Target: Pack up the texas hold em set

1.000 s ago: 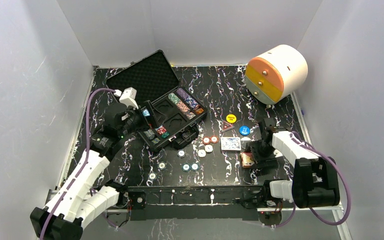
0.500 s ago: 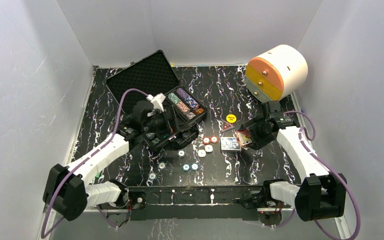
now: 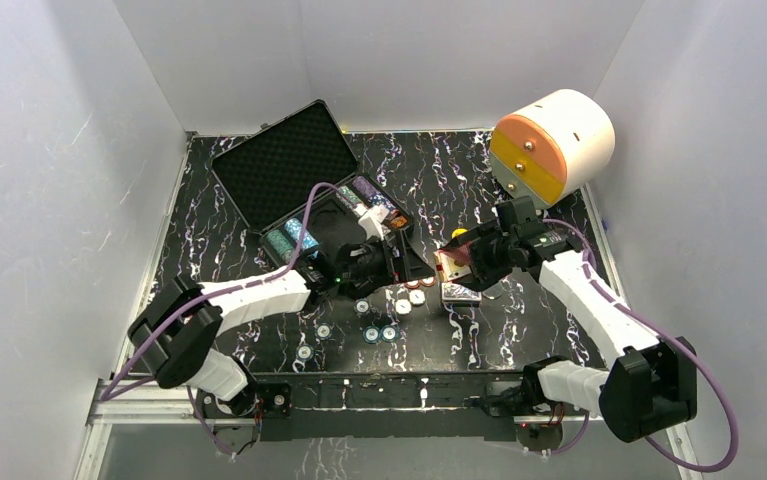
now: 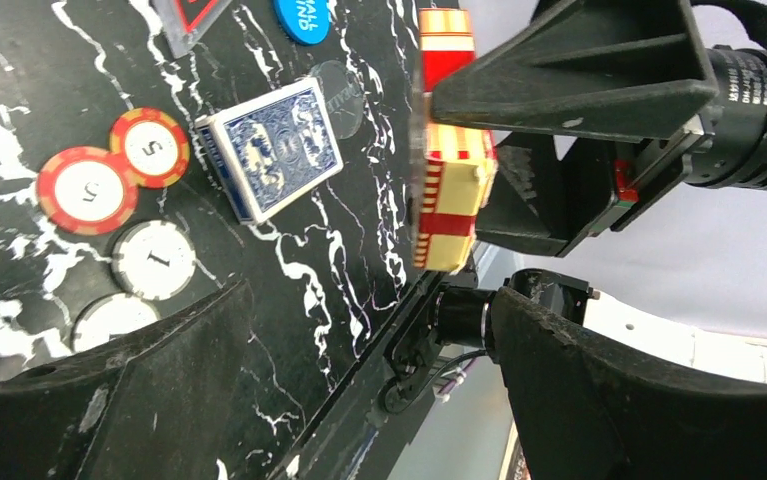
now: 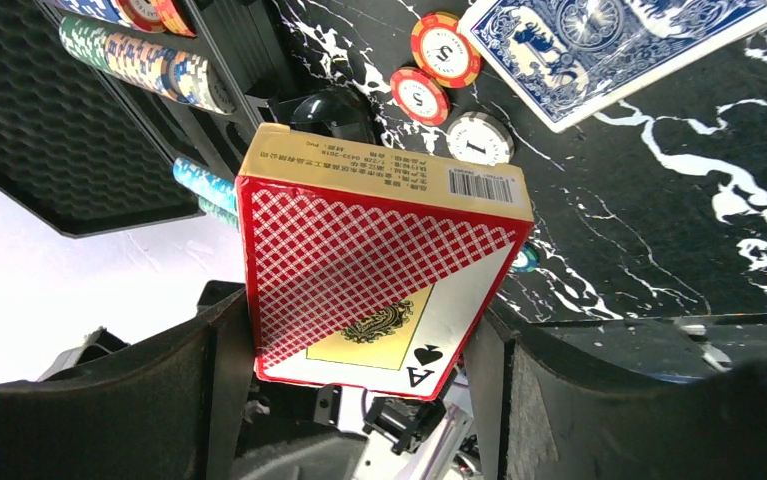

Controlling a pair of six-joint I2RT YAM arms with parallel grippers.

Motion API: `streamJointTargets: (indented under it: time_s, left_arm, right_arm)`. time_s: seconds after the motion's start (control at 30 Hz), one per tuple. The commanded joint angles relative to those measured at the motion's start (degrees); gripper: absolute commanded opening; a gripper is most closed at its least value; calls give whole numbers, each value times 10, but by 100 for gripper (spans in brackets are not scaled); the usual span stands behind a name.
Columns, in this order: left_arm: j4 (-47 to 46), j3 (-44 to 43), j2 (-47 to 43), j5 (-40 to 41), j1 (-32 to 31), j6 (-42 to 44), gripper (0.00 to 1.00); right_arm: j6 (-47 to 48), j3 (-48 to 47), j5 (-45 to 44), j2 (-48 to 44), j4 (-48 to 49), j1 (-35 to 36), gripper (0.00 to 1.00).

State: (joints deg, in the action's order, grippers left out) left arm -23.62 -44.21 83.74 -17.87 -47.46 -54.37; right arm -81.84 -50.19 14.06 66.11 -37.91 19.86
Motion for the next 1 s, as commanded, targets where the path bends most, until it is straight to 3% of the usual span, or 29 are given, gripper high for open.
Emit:
streamJointTargets:
  time_s: [0.0, 0.13, 0.4, 0.53, 0.97]
  left_arm:
    - [-78, -32, 11, 41, -19, 21, 86]
    - [-107, -40, 27, 7, -22, 50, 80]
    - [-96, -41, 39, 34, -25, 54, 76]
    - [-71, -57, 57, 28, -25, 60, 64]
    - [-110, -79, 96, 11, -25, 55, 43]
  right_arm:
    - [-54, -31, 26, 14, 36, 12, 56]
    - [-79, -23, 24, 17, 48, 20, 56]
    - [-77, -36, 18, 34, 49, 23, 56]
    - [-69, -32, 35, 42, 57, 23, 56]
    - [-58, -47, 58, 40, 48, 23, 56]
